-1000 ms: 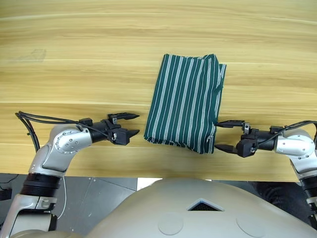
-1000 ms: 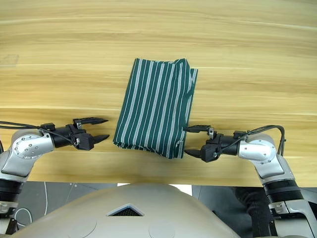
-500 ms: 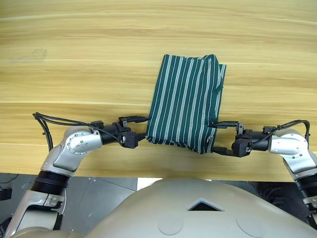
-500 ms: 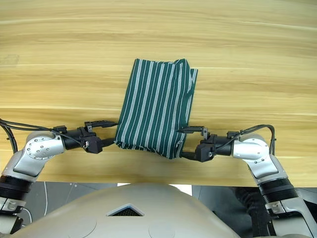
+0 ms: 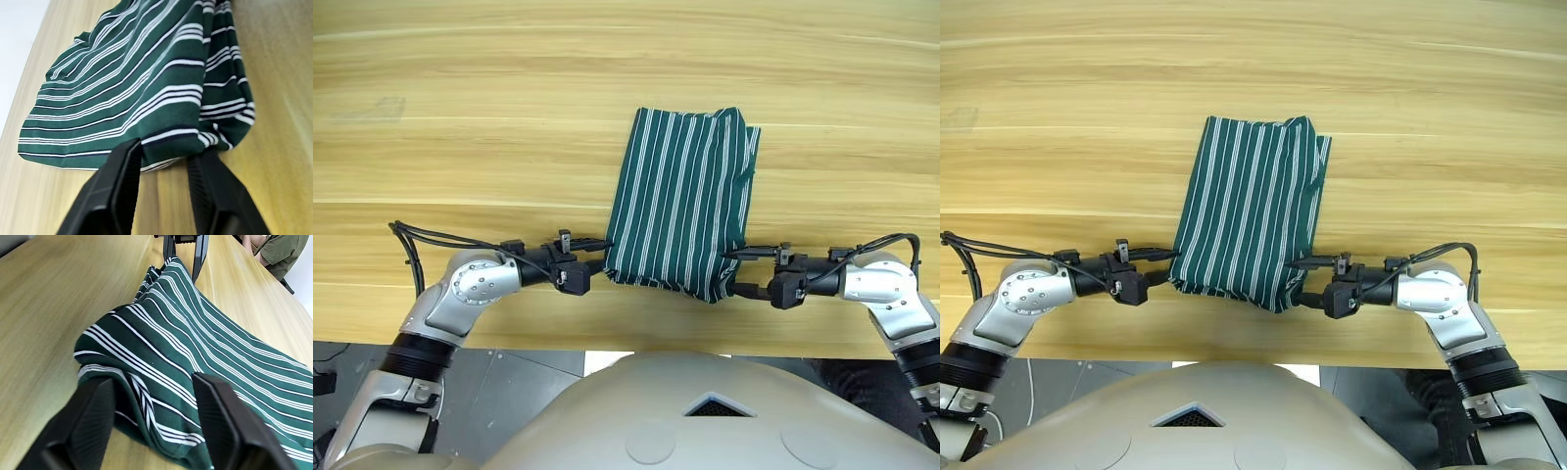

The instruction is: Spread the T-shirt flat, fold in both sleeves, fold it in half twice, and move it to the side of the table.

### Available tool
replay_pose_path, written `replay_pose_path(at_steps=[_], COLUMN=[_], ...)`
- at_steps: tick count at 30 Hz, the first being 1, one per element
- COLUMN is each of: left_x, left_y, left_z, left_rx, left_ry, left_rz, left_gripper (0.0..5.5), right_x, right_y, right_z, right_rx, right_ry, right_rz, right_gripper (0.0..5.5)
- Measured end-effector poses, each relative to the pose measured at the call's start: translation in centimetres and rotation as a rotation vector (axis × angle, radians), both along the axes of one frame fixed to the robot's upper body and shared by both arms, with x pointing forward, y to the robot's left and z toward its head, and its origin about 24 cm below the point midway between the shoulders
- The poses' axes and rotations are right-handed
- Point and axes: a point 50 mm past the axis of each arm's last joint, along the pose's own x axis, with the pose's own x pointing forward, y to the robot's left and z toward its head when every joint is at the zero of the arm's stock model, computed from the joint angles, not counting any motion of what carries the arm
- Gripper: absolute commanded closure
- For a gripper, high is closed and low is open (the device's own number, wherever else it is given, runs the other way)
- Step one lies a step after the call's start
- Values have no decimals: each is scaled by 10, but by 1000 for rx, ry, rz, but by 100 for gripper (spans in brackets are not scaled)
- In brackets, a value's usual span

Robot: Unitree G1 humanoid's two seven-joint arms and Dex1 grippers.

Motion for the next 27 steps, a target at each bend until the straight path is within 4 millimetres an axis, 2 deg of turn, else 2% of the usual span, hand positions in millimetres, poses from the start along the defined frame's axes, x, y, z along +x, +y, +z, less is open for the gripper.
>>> replay_pose_path(at_steps=[5,11,20,27], left_x=[-1,-1,0,1], left_y=[-2,-3,-5,-5], left_z=[-3,-3,-3,-2], left_rx=[9,9,15,14], left_ry=[9,8,-7,-6], left_rz=[-12,-13,-22,-14], left_gripper=[518,529,529,529], right_x=[-1,-3,-5,4], right_y=[0,0,0,2], right_z=[-1,-2,-4,-2], right_rx=[0,2,4,14], right_ry=[9,18,29,6], right_rz=[-4,-14,-24,-26], right_gripper=[430,547,550,550])
